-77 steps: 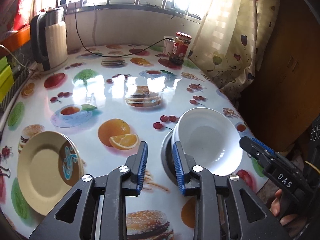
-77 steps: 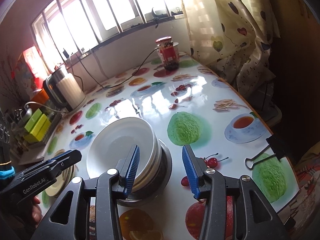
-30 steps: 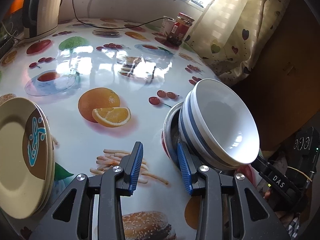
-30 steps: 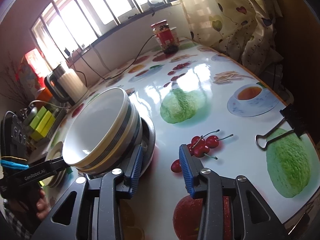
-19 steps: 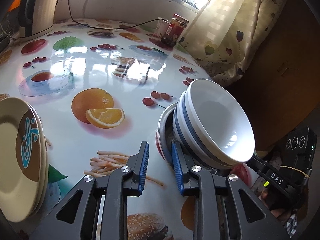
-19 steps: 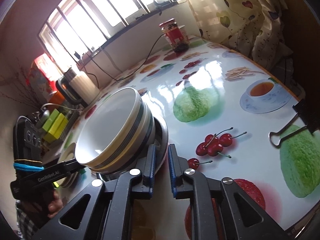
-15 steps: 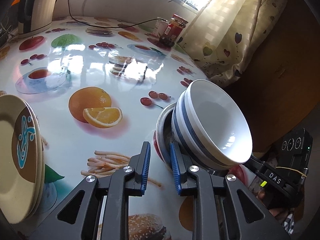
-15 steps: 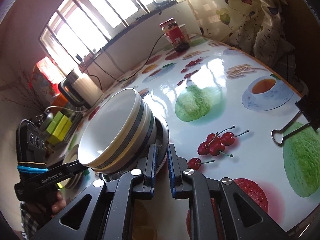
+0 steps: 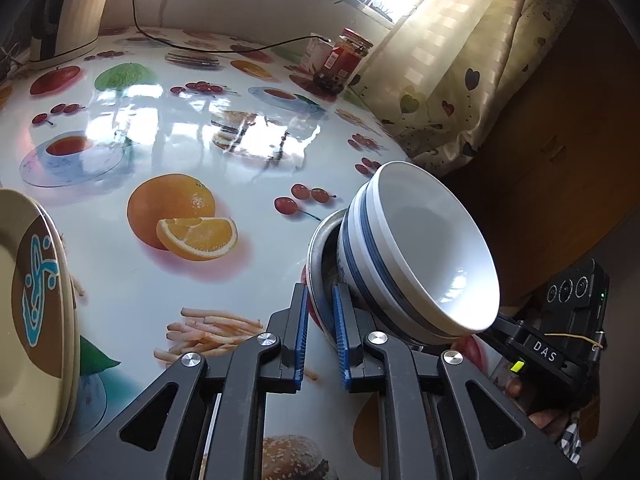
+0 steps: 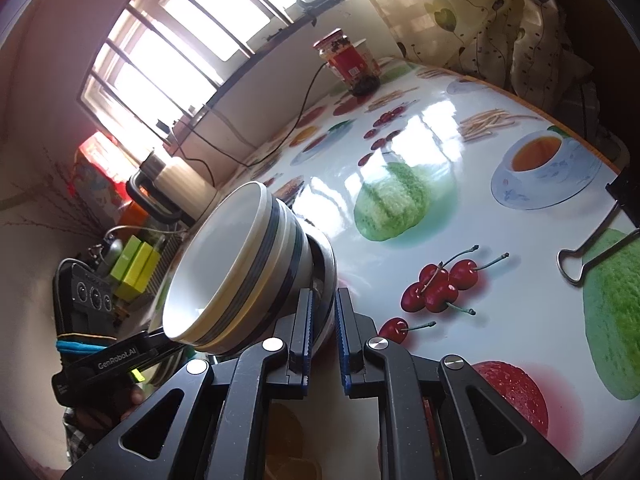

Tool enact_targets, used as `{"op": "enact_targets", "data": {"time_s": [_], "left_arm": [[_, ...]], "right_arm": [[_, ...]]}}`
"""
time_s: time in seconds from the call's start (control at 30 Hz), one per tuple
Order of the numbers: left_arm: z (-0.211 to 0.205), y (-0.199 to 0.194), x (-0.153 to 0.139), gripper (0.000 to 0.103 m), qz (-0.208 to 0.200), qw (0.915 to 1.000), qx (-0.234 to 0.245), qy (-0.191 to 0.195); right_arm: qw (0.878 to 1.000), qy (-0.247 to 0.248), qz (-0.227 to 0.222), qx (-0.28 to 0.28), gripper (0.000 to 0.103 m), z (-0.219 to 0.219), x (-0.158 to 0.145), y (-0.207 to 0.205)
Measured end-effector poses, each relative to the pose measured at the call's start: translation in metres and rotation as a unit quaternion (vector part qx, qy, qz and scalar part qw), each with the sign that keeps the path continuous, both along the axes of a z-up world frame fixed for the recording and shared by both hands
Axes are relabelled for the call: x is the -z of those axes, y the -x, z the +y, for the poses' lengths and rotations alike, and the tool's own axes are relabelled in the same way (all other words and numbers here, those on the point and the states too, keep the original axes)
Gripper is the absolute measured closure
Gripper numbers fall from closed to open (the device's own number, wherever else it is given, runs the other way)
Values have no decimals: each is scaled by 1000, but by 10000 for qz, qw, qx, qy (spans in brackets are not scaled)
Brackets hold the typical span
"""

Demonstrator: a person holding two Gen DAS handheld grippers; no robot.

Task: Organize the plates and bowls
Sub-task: 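Lift the steel bowl with its nested bowls using both grippers, tilting it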

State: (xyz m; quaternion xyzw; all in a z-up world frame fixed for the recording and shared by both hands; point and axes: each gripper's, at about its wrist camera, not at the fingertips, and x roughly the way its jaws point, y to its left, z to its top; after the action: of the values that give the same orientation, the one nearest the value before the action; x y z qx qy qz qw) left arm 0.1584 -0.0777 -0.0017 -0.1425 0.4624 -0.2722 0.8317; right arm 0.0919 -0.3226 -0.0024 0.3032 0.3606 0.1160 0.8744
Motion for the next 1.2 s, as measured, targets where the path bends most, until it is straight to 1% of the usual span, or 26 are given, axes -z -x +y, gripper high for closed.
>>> {"op": "enact_targets", "data": {"time_s": [0.23, 0.37, 0.57, 0.77, 0.97, 1.13, 1.2], "left_arm": [[-1, 0, -1, 90, -3, 10000, -2, 14], [-2, 1, -1, 90, -11, 10000, -1, 18], [-1, -1, -1, 90, -14, 10000, 15, 37], [-1, -2, -1, 90, -20, 10000, 16, 44], [-1, -2, -2, 90, -41, 10000, 12, 4], [-2, 1, -3, 90, -117, 9998, -40, -140], [-1, 1, -3, 90, -106, 9999, -45, -129]], "right_arm": [[9996, -284, -23, -44, 91, -5, 4, 0], [9996, -246, -49, -113, 91, -4, 4, -1], [9992, -407, -46, 1, 90, -7, 8, -4], [9990, -443, -68, -56, 91, -7, 8, -5], [9987, -493, -92, -67, 91, -8, 9, -5], [9983, -559, -115, -105, 91, -8, 9, -4], [9982, -568, -117, -131, 91, -8, 9, -4]]}}
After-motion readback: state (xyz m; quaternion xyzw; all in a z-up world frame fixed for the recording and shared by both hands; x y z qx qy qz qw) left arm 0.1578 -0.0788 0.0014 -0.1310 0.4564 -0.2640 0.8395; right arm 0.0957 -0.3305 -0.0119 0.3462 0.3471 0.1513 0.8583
